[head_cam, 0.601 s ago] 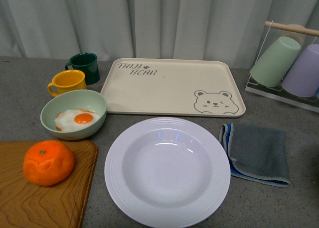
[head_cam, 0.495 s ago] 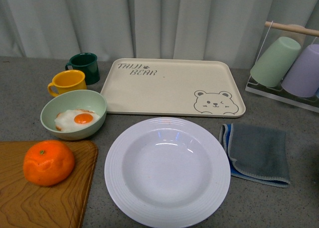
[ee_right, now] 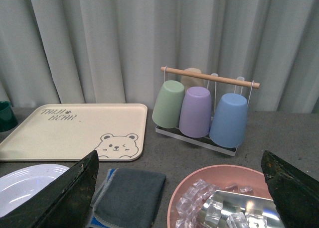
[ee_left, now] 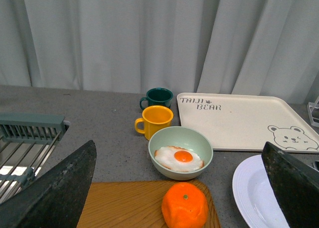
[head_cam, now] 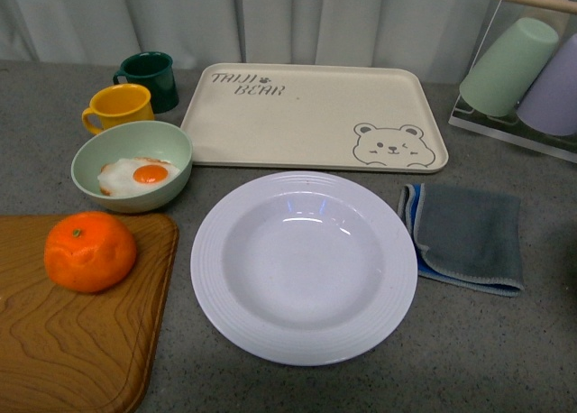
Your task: Place orange and plate with both arms
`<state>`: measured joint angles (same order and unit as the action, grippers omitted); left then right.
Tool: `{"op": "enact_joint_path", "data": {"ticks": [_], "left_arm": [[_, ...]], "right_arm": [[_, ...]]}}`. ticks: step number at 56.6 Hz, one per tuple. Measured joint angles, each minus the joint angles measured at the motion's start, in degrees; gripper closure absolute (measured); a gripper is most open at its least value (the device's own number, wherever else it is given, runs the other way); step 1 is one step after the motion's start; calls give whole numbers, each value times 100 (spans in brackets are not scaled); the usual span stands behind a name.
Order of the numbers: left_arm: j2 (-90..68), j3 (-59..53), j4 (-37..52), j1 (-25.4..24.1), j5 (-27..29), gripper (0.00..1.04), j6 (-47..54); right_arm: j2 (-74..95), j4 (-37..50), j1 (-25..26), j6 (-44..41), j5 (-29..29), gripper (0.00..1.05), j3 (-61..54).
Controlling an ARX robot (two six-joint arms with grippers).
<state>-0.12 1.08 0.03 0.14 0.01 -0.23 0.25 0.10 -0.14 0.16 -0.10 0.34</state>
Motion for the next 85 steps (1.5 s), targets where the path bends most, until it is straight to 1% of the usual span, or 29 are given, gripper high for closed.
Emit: {"op": "enact_joint_path", "data": {"ticks": [19,23,25,29,35,37,39,44,53,61,72,79,85], "left_arm": [[-20,11,-24,0,-7,7,-13],[-520,293,-815,66,7,7,-424],[-874,350,-887,122,57,7,-590],[-1679,398,-595,295,90,7,-850],[-3209,660,306,658,98,7,-1060],[-4013,876,789,780,15,7,-1091],[-4717,1080,1067,844,-92,7,-1104],[-5963,1436,1493,870,-282,7,-1110],[-7582,2037,1626,822,-496,7,-1075],[-8524,2518,1615,807,-420,7,-1058],[-9217,2924,1561,826,-391,7,-1038],[-9639,3106,1652,793,-223,7,-1043],[-9890,3233,1652,734,-212,7,-1056]], "right_arm": [[0,0,0,0,2,9,0],[0,0,0,0,2,9,0],[0,0,0,0,0,9,0],[-4,0,0,0,2,9,0],[-4,0,0,0,2,9,0],[-4,0,0,0,0,9,0],[-4,0,0,0,2,9,0],[-4,0,0,0,2,9,0],[-4,0,0,0,2,9,0],[-4,0,0,0,2,9,0],[-4,0,0,0,2,9,0],[-4,0,0,0,2,9,0],[-4,0,0,0,2,9,0]]}}
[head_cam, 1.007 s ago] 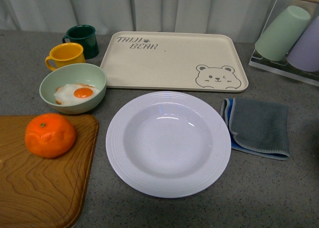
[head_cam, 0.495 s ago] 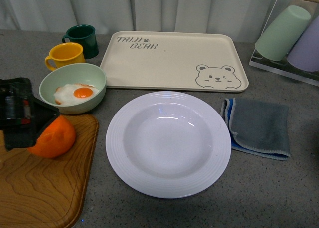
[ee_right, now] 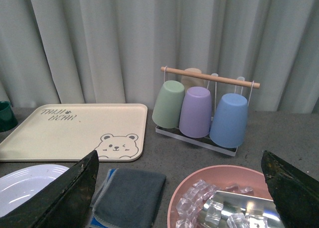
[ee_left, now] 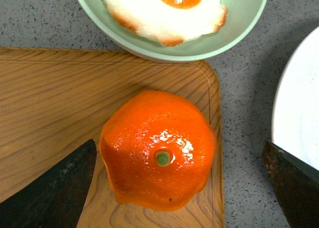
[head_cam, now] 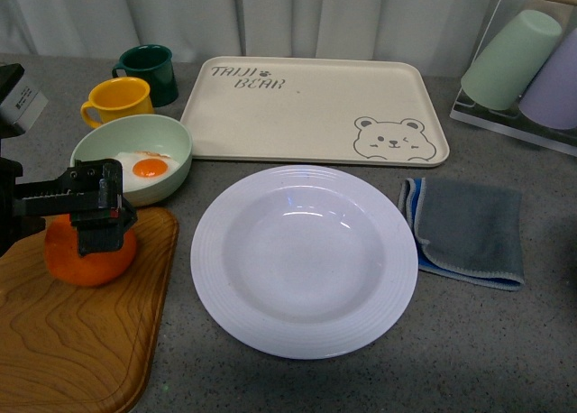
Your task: Place orange and plate with both arms
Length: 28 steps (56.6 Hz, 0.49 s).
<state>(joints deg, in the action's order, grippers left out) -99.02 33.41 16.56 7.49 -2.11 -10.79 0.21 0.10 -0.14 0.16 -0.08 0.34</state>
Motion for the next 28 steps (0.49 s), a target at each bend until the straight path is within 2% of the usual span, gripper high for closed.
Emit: {"op": "enact_joint_path", "data": {"ticks": [13,23,28], "left_arm": [[-374,146,-26,-24,-2,7,-2],[-474,225,-168,-66,-20,36,-55],[-455,243,-205,-96,-107,47,-138]], "right_arm": [[0,0,0,0,0,9,0],[0,0,0,0,0,9,0],[0,0,0,0,0,9,0]]}}
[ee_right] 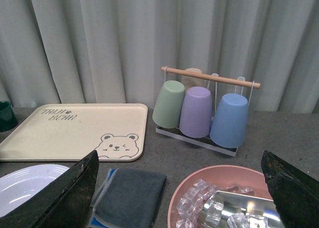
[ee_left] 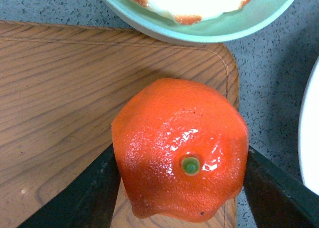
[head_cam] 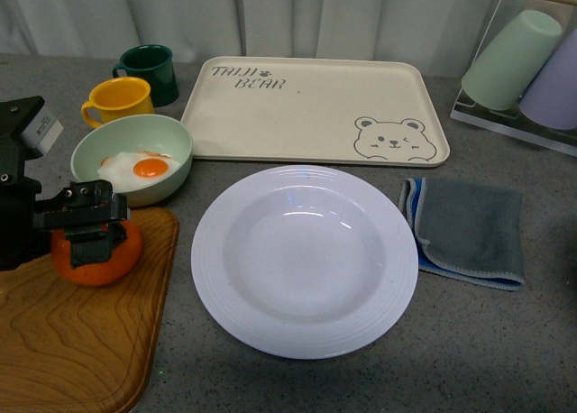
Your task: Place orange and plate with both arms
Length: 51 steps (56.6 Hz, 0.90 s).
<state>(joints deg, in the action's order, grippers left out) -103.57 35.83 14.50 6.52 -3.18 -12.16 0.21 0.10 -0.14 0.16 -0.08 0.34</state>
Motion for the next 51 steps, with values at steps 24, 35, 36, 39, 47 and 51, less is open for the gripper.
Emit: {"op": "enact_joint_path", "data": {"ticks": [24,35,36,39,47,51], "left_arm": [[815,173,-229,1215,17,55,-374],[275,562,-179,2041,271,55,-544],[192,629,-164,2144,304,55,-577],[85,734,-160,2264,341,55,-597],[-345,1123,-162,2535,516,56,-623],[-551,1263,-188,2614,673,56,-623]], "right_arm": [[0,0,0,0,0,9,0],[0,0,0,0,0,9,0],[0,0,0,0,0,9,0],[0,0,0,0,0,9,0],[0,0,0,0,0,9,0],[0,0,0,0,0,9,0]]}}
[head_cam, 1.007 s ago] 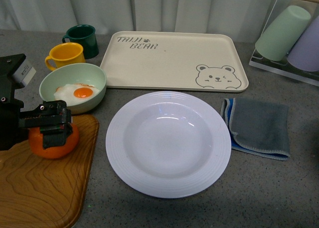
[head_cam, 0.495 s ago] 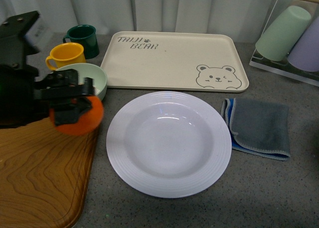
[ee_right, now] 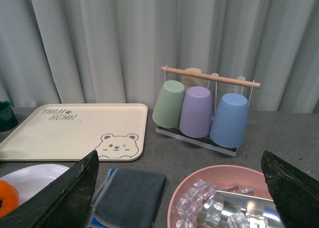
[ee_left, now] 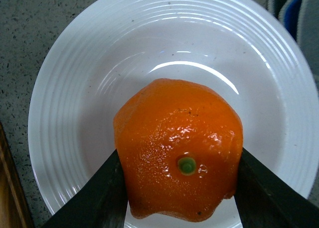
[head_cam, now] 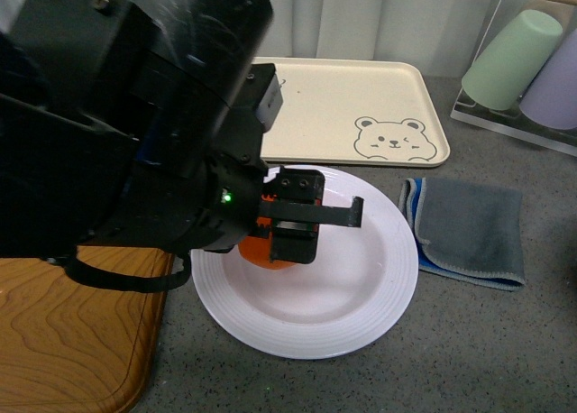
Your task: Place orange and plate with both arms
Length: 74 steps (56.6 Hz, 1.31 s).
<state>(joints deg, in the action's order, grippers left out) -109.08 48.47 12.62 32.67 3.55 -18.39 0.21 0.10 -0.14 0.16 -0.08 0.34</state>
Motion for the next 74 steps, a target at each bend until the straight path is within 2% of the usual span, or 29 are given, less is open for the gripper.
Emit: {"op": "enact_joint_path", "data": {"ticks": [12,22,29,42,49,51,52,55,57,60,63,67,74], "left_arm": [[-363,251,-223,122,149,56,-28],[-422,262,-262,116,188,22,-149],[-354,254,-229,81,105,5,-179],[238,2,-153,-107,114,7,-234],[828,-420,339,-247,286,7,-57],[914,-595,699,-254,439,8,87],[916,-785,1257,-251,898,12,269],[879,-1298,2785,-293,1768,21,748],[876,-1670,3674,-350,2046,26,1012],[942,-2223,4876,-520,2122,35,1305],[1198,-2621,5657,-730,2070,44,1497],[1707,-2975,6011,-1001,1895,57,1606],[2485,-3585,5847,-1375,1458,80,1720]], "right_arm": [[0,0,0,0,0,9,0],[0,0,0,0,0,9,0],[0,0,0,0,0,9,0],[0,0,0,0,0,9,0],[0,0,0,0,0,9,0],[0,0,0,0,0,9,0],[0,0,0,0,0,9,0],[0,0,0,0,0,9,0],[0,0,2,-2,-24,9,0],[0,-2,2,0,-2,9,0],[0,-2,2,-2,0,9,0],[0,-2,2,-2,0,9,0],[0,-4,2,-2,-4,9,0]]}}
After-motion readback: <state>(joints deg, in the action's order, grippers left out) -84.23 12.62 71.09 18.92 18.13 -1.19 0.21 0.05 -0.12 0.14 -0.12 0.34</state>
